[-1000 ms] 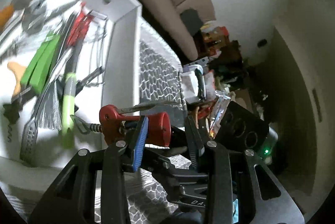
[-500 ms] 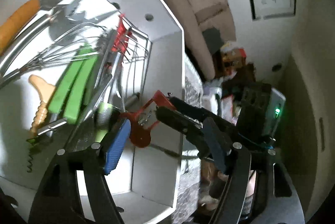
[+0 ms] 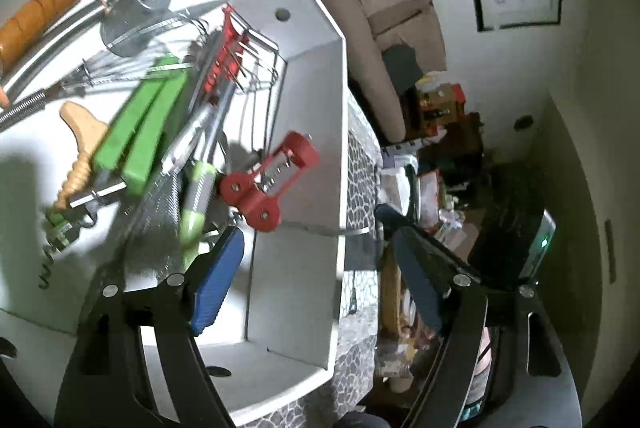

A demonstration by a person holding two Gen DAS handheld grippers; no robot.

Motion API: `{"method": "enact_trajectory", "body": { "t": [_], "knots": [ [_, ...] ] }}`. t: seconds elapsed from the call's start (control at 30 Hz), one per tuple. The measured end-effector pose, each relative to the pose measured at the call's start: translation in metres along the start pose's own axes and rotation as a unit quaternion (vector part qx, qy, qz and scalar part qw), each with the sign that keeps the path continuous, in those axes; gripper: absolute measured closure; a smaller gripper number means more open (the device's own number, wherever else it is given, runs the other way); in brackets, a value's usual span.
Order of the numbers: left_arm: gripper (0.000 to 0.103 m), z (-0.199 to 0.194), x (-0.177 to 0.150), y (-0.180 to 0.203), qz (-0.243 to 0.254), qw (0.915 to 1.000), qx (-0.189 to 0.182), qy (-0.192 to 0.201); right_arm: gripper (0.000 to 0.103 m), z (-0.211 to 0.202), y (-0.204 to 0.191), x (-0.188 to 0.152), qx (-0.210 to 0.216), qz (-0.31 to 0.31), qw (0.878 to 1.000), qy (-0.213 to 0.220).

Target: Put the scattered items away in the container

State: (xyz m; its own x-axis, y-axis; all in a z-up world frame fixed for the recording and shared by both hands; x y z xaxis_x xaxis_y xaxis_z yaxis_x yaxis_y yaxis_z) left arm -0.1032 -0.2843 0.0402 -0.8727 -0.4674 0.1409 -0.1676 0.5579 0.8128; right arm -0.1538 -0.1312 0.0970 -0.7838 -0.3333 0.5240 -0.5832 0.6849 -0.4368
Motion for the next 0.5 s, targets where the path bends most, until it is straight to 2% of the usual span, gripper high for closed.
{"method": "enact_trajectory", "body": {
  "t": [0.07,0.13,0.23,0.37,0.5],
  "knots": [
    [0.030,0.003,-0.007,0.005,0.021,0.9997,0.011,-0.006,0.050,-0.003,0.004,-0.012,0.005,0.013,1.000,0.002],
    [0.038,0.006,-0.015,0.015,0.059,0.9978,0.028,-0.014,0.057,-0.007,0.007,-0.020,0.019,0.037,0.999,0.012],
    [0.040,0.009,-0.023,0.023,0.084,0.9956,0.036,-0.023,0.059,-0.005,0.009,-0.025,0.041,0.056,0.997,0.017],
    [0.040,0.005,-0.023,0.022,0.077,0.9964,0.025,-0.024,0.060,0.012,0.007,-0.019,0.046,0.058,0.997,0.008],
    [0.040,0.004,-0.019,0.012,0.060,0.9976,0.023,-0.025,0.059,0.041,0.008,0.006,0.037,0.065,0.997,0.003]
  ]
}}
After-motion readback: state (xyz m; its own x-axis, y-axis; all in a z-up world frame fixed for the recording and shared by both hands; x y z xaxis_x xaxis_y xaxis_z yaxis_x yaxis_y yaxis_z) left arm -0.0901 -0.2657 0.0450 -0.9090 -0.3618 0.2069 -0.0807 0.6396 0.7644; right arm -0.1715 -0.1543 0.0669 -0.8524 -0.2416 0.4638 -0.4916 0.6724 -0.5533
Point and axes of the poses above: each gripper's, at about its wrist camera, not at the fingertips, and z roughly the way its jaws point, y to its right, x to its top, the point moved 6 cm from there along z, roughly the way its jaws point, and after that the axes turned 7 degrees about x, right-handed, at the moved point
